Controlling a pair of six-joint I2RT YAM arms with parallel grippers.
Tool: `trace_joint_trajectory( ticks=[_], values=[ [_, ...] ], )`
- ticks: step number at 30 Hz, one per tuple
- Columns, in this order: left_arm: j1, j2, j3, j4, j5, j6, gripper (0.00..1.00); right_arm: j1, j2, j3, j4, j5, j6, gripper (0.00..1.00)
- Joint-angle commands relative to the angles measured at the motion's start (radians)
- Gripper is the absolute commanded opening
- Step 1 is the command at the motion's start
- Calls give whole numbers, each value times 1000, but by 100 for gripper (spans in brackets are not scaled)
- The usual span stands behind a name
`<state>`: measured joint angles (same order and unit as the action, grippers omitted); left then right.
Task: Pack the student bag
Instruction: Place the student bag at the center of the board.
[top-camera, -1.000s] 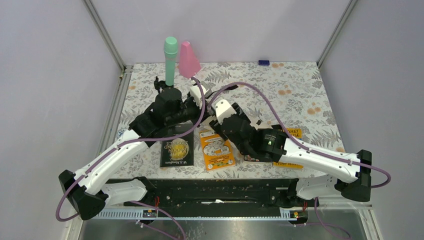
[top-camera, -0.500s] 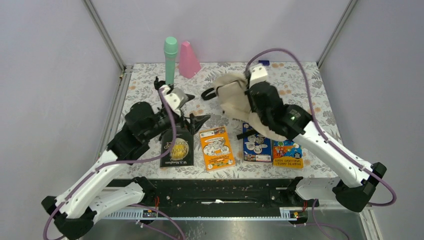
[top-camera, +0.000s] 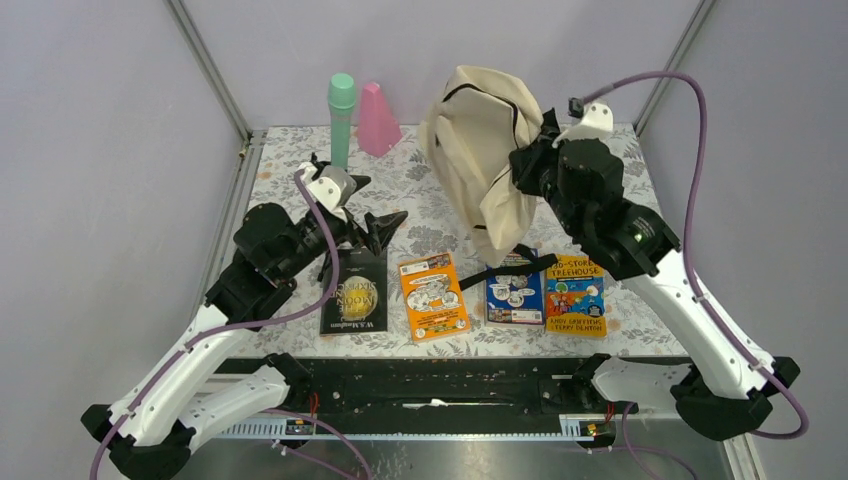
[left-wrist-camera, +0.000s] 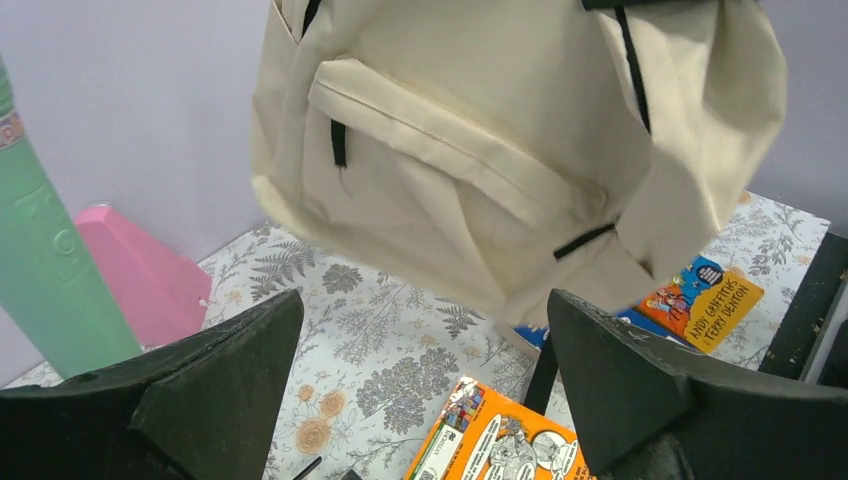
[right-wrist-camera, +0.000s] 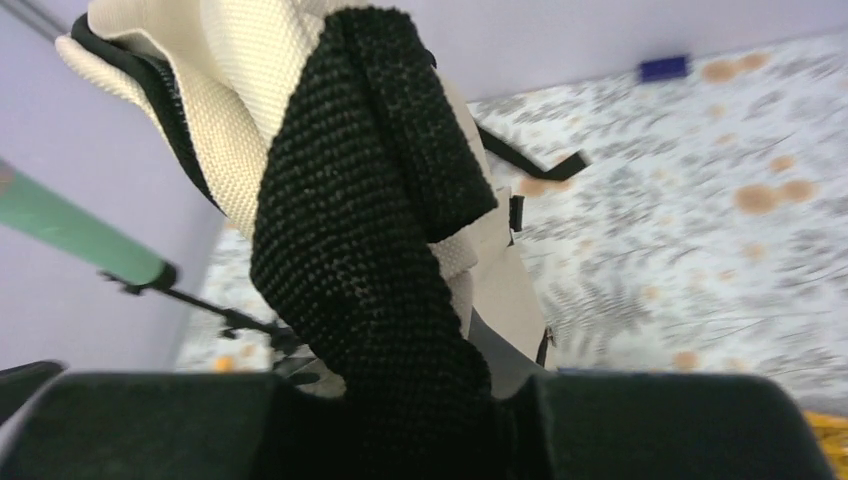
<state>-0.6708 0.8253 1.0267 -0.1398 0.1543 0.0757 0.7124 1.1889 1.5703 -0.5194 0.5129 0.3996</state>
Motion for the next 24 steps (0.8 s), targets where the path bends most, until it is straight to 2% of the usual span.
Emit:
trace_joint_trajectory(
  ticks=[1,8,11,17,18,21,24],
  values=[
    [20,-17,53,34,-29,-44,99,-1,-101,-116,270,-83,343,0],
    [34,0,53,44,31,-73,99,-1,-218,-499,573,-81,721,0],
    [34,14,55,43,61,-73,99,-1,-240,-583,561,-59,785,0],
    [34,40,57,50,97,-114,99,-1,-284,-670,452,-6,750,0],
    [34,47,60,49,104,-119,99,-1,-293,-691,436,5,736,2],
    [34,67,66,49,121,-142,99,-1,-325,-761,384,50,700,16],
    [34,82,60,49,131,-176,99,-2,-369,-835,371,95,654,37]
  ],
)
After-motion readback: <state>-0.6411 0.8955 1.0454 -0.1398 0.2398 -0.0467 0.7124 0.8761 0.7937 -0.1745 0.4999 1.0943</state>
